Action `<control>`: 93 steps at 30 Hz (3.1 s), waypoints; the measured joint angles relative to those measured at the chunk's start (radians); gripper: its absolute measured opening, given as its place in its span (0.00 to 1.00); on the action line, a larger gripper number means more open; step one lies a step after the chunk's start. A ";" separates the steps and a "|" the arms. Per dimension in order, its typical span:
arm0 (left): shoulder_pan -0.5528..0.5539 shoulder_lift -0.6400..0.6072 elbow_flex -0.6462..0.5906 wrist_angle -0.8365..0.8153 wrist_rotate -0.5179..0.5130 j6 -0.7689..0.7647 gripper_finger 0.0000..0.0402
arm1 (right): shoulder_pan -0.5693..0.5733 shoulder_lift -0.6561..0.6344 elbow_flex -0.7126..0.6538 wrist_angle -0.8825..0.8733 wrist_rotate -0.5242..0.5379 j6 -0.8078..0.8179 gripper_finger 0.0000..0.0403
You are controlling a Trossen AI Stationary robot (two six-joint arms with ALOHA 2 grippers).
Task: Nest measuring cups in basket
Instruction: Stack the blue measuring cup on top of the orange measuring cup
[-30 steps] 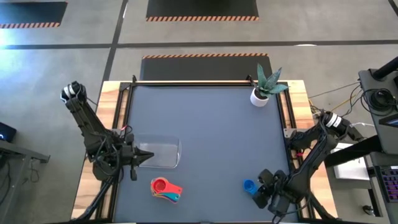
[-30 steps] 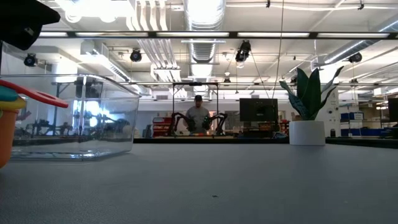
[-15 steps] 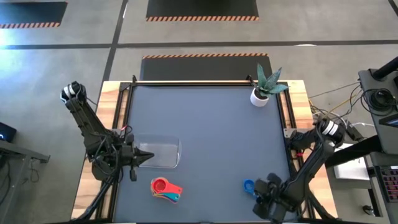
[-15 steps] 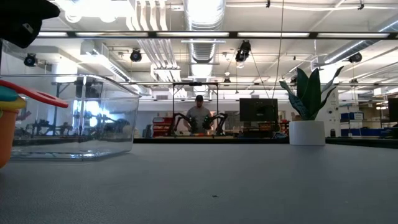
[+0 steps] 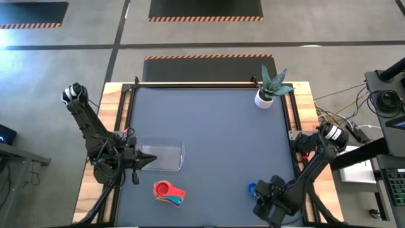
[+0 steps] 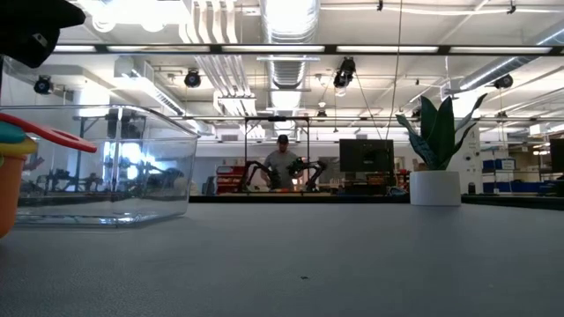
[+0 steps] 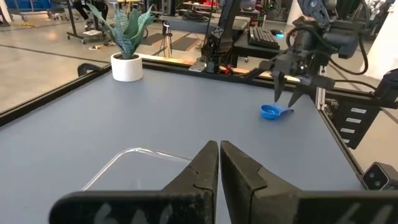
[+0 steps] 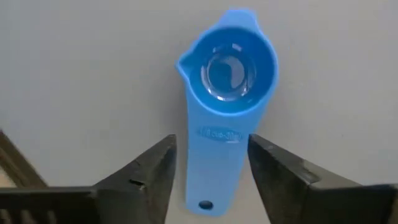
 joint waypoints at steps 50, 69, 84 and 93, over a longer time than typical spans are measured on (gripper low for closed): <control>0.000 0.000 0.000 -0.001 0.035 -0.001 0.00 | -0.035 0.071 0.002 0.002 -0.079 0.039 0.36; 0.000 0.000 0.000 -0.001 0.035 0.002 0.00 | -0.207 0.071 0.282 0.005 0.168 -0.210 0.36; 0.000 0.000 0.000 -0.008 0.035 0.002 0.00 | -0.365 0.358 0.706 0.000 0.137 -0.605 0.36; 0.000 0.000 0.000 -0.010 0.035 0.002 0.00 | -0.411 0.565 1.067 -0.003 0.057 -0.792 0.36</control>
